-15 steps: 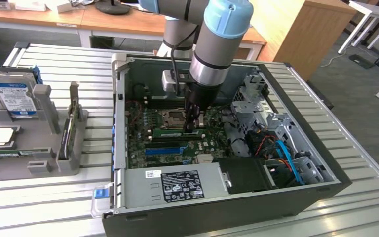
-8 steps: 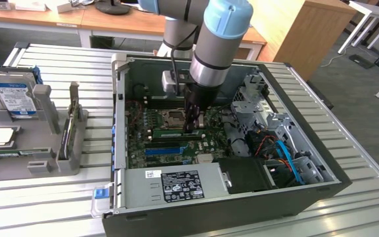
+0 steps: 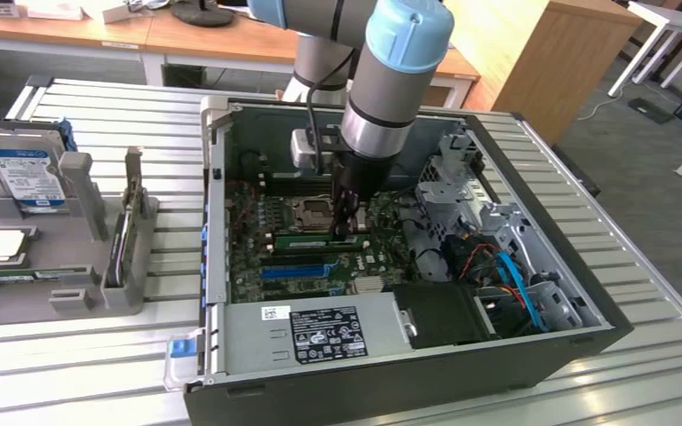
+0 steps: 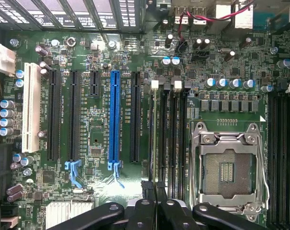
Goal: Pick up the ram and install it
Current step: 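Insert the ram into the slot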
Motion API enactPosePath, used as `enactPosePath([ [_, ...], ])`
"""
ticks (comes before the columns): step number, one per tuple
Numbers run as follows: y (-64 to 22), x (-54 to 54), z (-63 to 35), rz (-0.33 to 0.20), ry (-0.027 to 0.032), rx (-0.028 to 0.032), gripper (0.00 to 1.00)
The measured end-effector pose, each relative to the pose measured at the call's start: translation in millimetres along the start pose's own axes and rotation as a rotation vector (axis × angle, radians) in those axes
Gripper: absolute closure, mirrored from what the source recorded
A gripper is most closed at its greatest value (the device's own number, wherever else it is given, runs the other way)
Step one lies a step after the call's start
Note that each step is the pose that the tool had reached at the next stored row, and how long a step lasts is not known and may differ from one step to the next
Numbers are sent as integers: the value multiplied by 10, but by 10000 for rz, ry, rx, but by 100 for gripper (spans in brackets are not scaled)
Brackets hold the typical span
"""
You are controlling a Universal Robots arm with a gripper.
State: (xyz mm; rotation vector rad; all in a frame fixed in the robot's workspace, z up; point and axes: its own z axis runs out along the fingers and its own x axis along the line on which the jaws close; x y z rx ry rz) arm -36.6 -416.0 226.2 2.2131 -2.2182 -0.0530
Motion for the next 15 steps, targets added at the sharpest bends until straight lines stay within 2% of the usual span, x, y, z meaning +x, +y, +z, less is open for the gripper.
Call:
enactPosePath([
  [6, 0, 0, 1, 0, -2, 1, 87],
  [7, 0, 0, 1, 0, -2, 1, 82],
  [8, 0, 0, 1, 0, -2, 1, 82],
  [9, 0, 0, 1, 0, -2, 1, 75],
  [15, 0, 0, 1, 0, -2, 1, 75],
])
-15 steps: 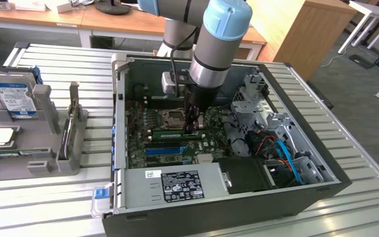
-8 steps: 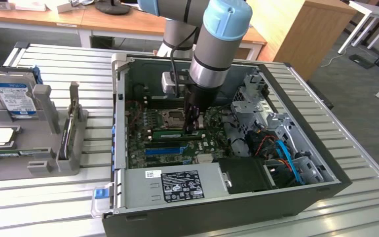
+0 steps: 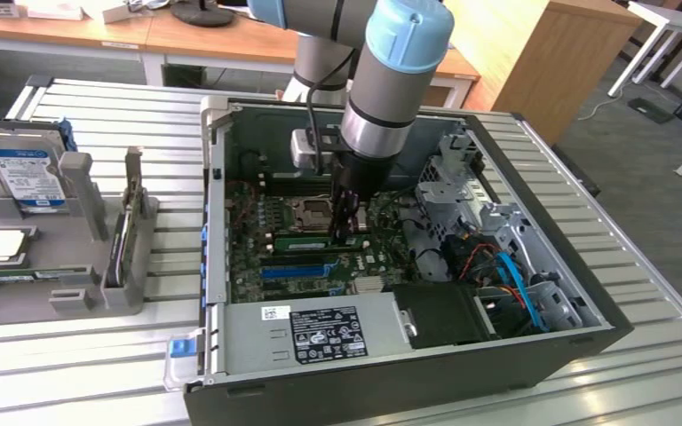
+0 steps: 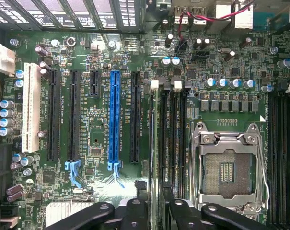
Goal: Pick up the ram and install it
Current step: 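Insert the ram into the slot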
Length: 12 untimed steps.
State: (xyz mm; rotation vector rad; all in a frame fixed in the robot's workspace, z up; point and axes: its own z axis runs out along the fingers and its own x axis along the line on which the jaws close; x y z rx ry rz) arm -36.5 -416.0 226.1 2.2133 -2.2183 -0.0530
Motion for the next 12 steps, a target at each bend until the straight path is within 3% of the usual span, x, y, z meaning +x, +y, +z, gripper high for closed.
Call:
enactPosePath([
  [4, 1, -1, -30, 0, -1, 0, 75],
  [12, 7, -4, -216, 0, 2, -1, 75],
])
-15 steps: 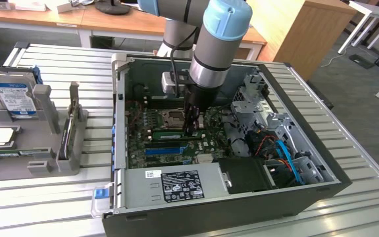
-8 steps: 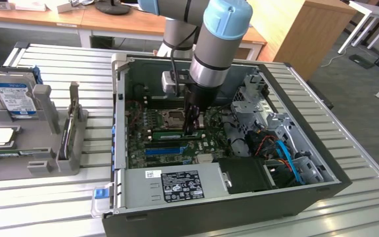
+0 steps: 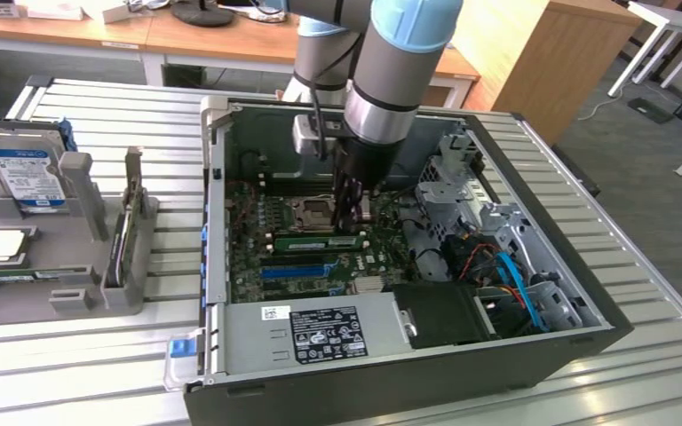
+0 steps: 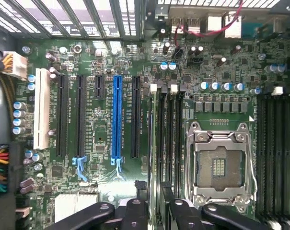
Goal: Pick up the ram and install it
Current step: 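Insert the ram into the slot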
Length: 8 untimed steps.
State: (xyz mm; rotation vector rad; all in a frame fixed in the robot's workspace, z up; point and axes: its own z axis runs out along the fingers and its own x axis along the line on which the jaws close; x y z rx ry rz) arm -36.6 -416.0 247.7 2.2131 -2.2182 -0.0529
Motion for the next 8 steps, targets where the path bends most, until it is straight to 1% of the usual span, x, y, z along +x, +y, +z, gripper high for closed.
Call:
enactPosePath([
  [3, 2, -1, -56, 0, 1, 0, 75],
  [8, 3, -2, -107, 0, 1, 0, 75],
])
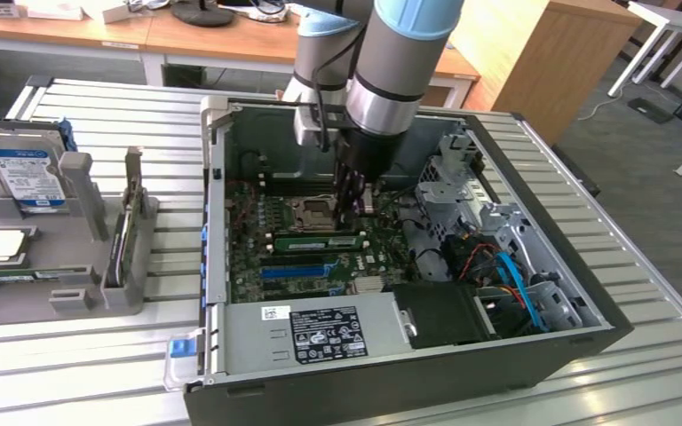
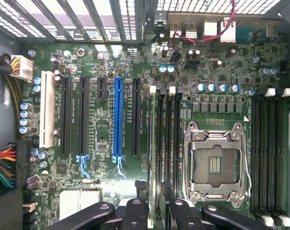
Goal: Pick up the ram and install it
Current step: 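Insert the ram into the slot, then press down the ram until it locks into place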
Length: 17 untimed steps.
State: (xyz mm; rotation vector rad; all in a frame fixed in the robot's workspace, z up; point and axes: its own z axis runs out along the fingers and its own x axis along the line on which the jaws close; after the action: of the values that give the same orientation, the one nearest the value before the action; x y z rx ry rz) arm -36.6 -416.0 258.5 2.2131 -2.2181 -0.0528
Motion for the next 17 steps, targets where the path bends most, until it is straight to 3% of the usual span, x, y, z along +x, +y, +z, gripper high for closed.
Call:
enactPosePath([
  [7, 3, -2, -88, 0, 1, 0, 75],
  [17, 3, -2, -89, 0, 1, 1, 75],
])
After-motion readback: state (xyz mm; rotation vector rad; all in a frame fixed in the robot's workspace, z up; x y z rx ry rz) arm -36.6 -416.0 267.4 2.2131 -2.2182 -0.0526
